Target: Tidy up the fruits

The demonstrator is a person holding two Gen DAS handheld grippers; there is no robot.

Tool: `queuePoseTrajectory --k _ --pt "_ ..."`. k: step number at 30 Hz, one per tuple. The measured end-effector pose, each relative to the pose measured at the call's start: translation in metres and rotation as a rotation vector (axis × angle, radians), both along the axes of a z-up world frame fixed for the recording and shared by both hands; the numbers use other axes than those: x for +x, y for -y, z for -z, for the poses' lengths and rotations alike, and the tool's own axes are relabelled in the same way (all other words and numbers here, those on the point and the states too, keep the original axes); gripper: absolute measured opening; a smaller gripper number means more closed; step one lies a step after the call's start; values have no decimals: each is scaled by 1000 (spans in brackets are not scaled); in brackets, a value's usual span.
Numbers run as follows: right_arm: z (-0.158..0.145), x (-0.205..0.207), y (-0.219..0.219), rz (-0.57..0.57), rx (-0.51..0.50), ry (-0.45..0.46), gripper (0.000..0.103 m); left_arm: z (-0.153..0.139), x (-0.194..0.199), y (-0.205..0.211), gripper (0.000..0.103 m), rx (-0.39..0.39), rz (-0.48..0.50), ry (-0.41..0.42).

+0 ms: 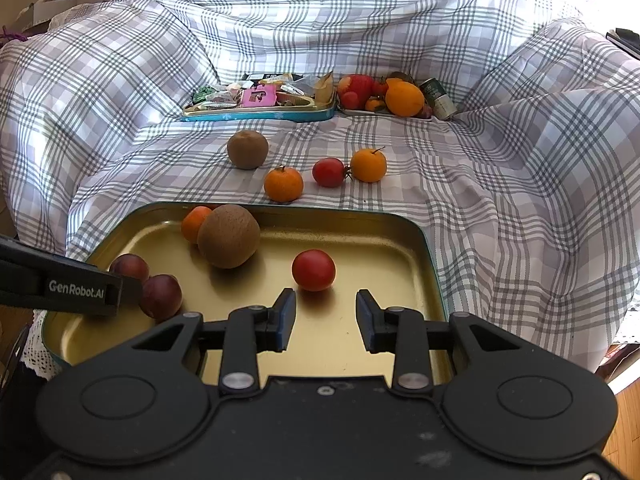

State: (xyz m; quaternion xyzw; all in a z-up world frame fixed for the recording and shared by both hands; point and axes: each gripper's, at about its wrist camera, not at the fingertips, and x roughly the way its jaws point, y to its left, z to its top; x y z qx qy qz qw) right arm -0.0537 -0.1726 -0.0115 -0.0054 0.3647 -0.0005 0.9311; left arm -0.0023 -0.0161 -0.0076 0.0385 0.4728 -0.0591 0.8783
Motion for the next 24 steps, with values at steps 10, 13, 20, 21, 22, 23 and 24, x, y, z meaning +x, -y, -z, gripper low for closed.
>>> queuePoseTrajectory --k 10,13,20,21,22,23,24 --pt "2 1 2 0 13 -16 35 1 1 -4 47 -9 -32 -10" --pt "4 2 3 7 19 -28 35 0 0 -7 47 -15 -43 -4" --pt "6 3 2 12 19 -54 35 0 1 -14 47 -39 -72 -4" --pt "6 3 2 13 16 -55 35 0 1 -14 46 -42 -75 -3" --pt "6 4 2 15 13 -57 35 -1 1 -15 46 -46 -78 -2" --pt "6 4 2 17 10 -59 35 -1 1 -16 46 -48 -79 -1" --pt "7 4 2 17 9 -63 35 -1 0 -16 46 -51 -80 1"
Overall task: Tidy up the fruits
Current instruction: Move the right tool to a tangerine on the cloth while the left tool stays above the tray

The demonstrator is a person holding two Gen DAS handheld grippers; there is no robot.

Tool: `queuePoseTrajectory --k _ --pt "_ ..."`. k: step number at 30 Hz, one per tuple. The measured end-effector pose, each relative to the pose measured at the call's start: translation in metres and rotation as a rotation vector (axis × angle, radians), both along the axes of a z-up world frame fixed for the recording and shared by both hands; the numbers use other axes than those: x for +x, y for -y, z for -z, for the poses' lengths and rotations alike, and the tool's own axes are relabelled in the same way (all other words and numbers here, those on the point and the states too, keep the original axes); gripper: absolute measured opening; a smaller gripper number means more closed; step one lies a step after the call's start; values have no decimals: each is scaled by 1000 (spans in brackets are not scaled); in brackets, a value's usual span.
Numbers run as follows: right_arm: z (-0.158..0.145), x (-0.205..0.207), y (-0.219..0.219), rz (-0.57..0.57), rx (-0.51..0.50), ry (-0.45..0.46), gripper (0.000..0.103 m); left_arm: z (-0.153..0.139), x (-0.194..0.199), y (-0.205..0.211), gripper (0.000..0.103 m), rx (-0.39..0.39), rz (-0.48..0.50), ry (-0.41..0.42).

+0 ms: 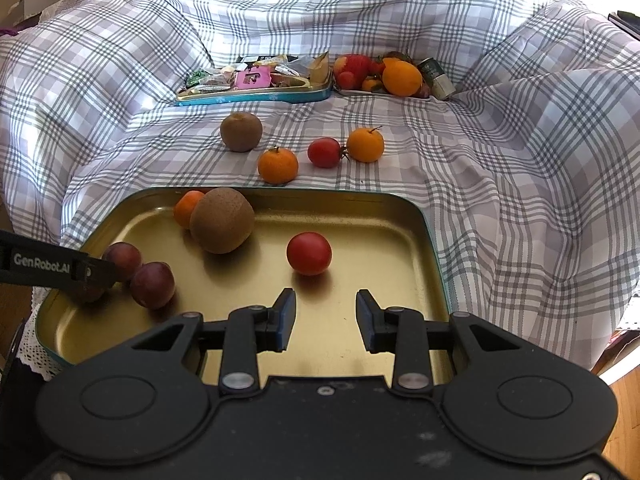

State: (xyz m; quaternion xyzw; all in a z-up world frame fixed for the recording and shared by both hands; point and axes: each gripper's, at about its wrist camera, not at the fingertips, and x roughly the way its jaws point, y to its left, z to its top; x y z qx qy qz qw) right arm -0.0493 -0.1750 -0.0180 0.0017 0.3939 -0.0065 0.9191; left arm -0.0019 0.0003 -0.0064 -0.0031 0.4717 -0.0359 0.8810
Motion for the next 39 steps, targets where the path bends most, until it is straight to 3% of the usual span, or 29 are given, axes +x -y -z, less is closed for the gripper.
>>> queuePoseTrajectory --k 10,15,24,27,33,39 --pt "-4 10 -1 -15 -54 -14 35 -6 -1 -8 46 -32 -10 35" --pt "-18 33 13 2 -11 -10 35 -9 0 -9 46 -33 5 63" --pt "-35 111 36 57 33 -4 35 -13 1 -12 46 -16 5 108" --pt "-32 137 39 69 18 -5 35 -13 3 -15 46 -14 -1 108" --pt "-22 195 47 125 95 -37 35 -12 5 -15 46 -3 -1 109" --pt "-16 237 50 165 115 -67 36 -24 20 -14 46 0 38 154"
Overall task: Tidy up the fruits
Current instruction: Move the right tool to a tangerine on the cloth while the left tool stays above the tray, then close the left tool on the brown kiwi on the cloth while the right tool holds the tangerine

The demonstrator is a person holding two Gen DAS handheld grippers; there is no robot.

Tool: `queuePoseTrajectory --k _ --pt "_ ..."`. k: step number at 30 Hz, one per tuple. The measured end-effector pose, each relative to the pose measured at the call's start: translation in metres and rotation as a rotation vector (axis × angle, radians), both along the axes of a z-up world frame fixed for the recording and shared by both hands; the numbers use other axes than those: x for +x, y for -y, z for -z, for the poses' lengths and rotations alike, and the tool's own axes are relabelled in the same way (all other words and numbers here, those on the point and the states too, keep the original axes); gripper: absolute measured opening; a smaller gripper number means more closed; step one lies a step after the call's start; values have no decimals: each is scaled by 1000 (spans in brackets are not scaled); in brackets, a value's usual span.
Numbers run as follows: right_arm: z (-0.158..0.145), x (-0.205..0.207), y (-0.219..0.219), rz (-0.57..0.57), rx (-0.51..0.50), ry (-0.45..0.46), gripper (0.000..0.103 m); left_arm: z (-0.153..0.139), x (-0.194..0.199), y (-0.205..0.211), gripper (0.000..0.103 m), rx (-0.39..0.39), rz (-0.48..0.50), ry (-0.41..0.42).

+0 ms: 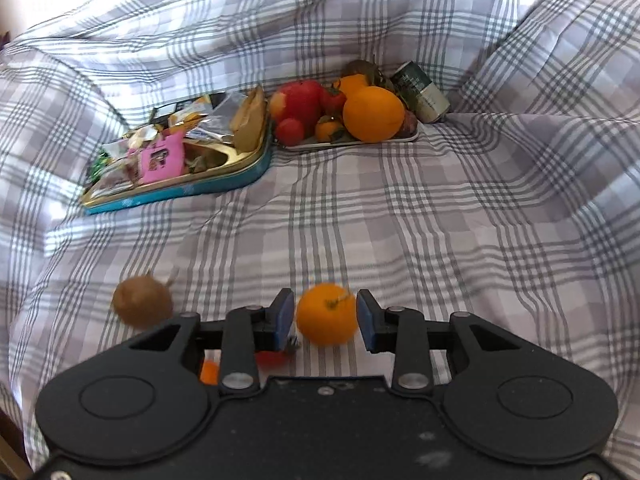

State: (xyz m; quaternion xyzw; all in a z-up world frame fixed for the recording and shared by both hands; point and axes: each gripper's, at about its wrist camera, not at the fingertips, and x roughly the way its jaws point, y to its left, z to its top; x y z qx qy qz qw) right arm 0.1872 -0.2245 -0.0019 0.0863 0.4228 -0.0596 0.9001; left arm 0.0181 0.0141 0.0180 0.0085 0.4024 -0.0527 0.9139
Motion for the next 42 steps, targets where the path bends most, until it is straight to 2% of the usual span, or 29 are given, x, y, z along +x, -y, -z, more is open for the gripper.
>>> queuePoseTrajectory --k 4,12,23,27,37,40,42 --pt "8 22 2 24 15 -30 37 -11 20 4 46 -15 35 23" --pt "24 29 4 29 34 -59 41 -18 63 13 46 -17 67 30" --pt "37 27 -5 -15 -30 -21 44 -17 127 36 46 -22 112 22" --pt "37 23 -5 -37 -40 -1 44 -14 154 48 46 -16 81 29" --pt "34 18 2 -42 -4 12 44 21 208 75 46 73 18 -23" --pt "34 15 2 -46 -2 13 44 33 218 76 46 78 -7 -59" --pt "34 14 1 -52 -5 14 44 38 219 70 47 49 -25 -79"
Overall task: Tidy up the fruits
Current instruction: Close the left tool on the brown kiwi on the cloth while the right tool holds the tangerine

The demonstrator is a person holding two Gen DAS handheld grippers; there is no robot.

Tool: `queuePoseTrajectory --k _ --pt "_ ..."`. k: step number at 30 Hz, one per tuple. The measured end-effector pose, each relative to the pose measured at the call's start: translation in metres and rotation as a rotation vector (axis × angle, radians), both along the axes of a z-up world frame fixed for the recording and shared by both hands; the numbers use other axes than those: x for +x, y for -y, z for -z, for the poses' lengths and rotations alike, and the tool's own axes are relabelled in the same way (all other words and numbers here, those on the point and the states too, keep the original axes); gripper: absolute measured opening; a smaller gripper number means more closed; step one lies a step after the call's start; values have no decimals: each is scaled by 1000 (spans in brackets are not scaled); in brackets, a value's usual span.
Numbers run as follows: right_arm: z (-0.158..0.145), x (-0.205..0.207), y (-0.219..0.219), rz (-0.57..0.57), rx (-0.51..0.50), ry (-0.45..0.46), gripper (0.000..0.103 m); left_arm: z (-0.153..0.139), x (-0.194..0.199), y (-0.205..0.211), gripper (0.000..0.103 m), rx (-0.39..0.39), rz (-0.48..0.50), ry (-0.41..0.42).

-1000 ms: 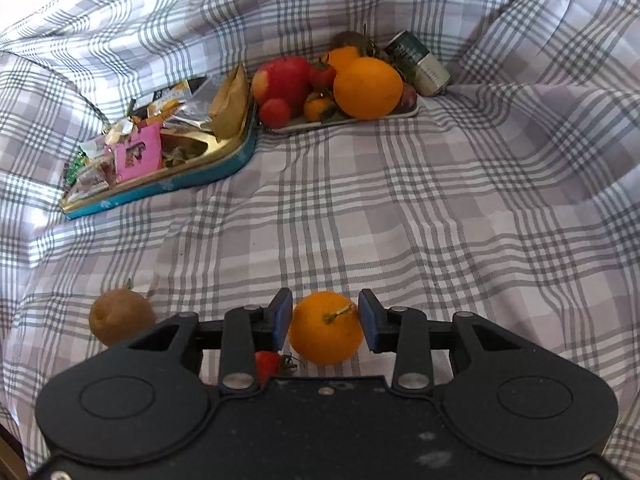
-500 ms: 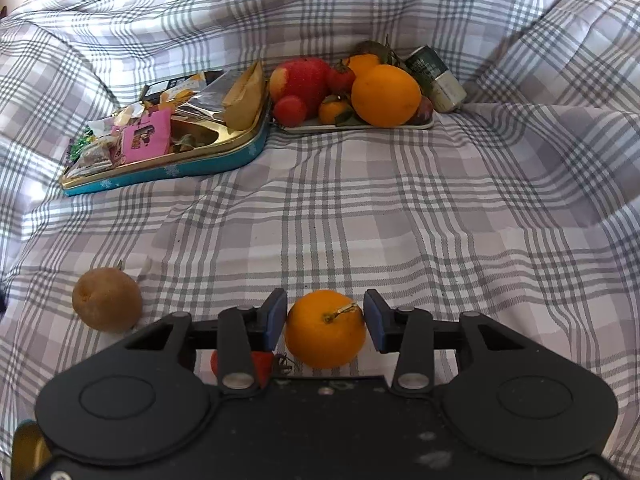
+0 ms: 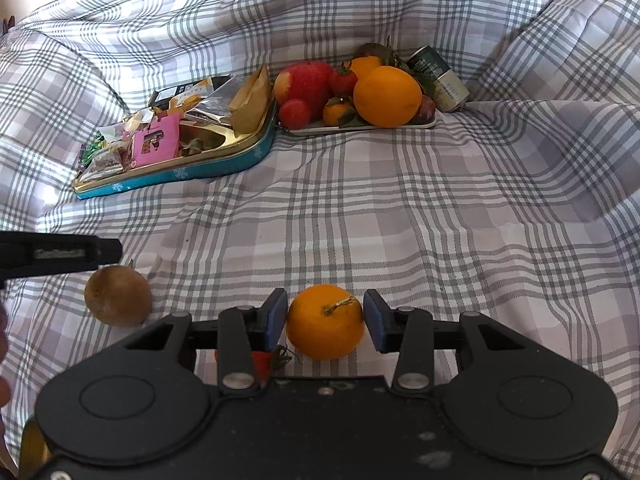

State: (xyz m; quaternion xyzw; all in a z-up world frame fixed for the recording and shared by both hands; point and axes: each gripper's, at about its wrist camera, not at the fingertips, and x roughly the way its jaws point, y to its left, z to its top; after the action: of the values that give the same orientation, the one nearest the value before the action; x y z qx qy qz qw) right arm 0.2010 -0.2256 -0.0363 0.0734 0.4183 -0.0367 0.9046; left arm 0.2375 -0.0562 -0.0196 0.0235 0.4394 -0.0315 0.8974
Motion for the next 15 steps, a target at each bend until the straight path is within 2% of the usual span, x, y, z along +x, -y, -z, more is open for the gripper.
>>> queuePoseTrajectory --k 3,9,15 --pt "0 -3 0 -6 0 4 44 1 -8 -10 47 -40 -1 -9" --pt "1 -7 -3 -17 -16 10 44 6 -27 -19 46 -39 74 -25" --pt "2 -6 -5 -26 -34 10 44 2 -26 -30 46 -120 50 -38"
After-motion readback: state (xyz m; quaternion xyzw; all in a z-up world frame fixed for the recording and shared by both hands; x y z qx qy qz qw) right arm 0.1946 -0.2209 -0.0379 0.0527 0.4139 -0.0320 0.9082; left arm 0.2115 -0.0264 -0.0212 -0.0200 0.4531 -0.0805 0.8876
